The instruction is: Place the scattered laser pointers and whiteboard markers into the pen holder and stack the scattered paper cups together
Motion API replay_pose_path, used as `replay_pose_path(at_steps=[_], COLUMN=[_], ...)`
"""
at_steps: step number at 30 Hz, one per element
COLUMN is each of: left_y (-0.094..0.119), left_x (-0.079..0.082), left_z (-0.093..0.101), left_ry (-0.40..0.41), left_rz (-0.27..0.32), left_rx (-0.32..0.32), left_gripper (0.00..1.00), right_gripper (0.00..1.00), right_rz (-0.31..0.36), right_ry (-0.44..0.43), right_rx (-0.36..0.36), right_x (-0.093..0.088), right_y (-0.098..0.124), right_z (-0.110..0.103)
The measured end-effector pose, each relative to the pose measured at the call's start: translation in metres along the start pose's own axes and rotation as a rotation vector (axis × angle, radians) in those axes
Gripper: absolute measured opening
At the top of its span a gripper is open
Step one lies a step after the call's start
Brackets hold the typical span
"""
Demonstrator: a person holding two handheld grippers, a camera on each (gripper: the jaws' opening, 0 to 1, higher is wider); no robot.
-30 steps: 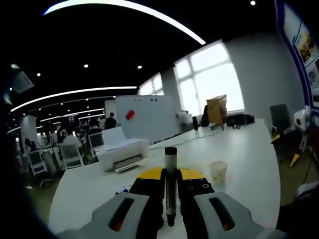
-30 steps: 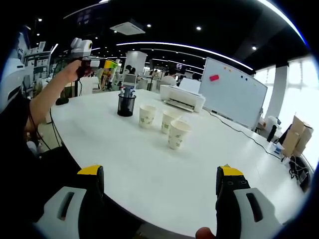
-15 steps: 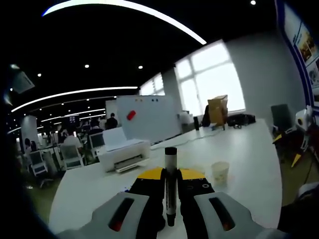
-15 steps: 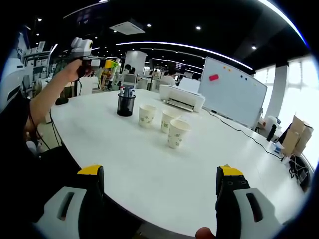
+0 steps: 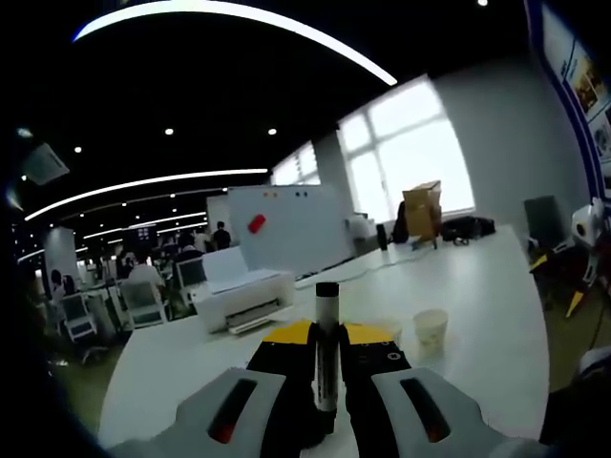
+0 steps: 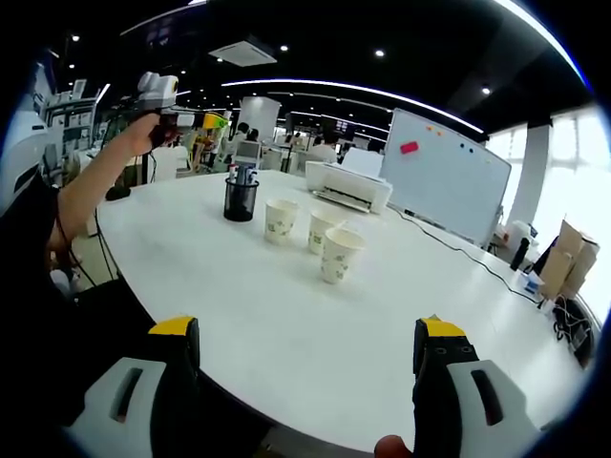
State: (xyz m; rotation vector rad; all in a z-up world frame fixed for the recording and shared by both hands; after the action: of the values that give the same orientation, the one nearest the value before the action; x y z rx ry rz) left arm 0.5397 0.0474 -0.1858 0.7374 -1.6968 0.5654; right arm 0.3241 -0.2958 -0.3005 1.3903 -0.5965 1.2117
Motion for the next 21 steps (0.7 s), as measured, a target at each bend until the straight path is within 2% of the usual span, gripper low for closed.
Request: replay_pose_path(at_steps=[5,21], left_y=[-0.001,-0.009], left_x=[0.001,-0.011], left_z=[-0.003,-0.014], left_ry=[-0.008,0.001], left_rz=[0.020,0.016], left_rx=[0.015,0.039], left_gripper=[0.14,0.15], right_gripper=[0.88,0.88], right_rz=[0.000,-0.004], right_ry=[0.003,0.010], right_rx=[0.004,0.000], right_x=[0.000,0.002], right_y=[-0.001,0.000], right_z=[-0.001,0.001])
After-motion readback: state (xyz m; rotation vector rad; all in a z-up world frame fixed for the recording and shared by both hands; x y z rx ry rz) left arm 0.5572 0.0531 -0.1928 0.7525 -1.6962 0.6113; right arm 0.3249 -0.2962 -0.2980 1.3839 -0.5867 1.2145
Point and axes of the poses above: the point that each gripper's makers call its tool centre point, and the gripper's own axes: y roughly backward along the fingers, z roughly to its right, x roughly out of its top, the point moved 5 cm from there along y, roughly backward along the fingers, and after that the axes turned 3 degrees about -y, right-handed, at the moved point
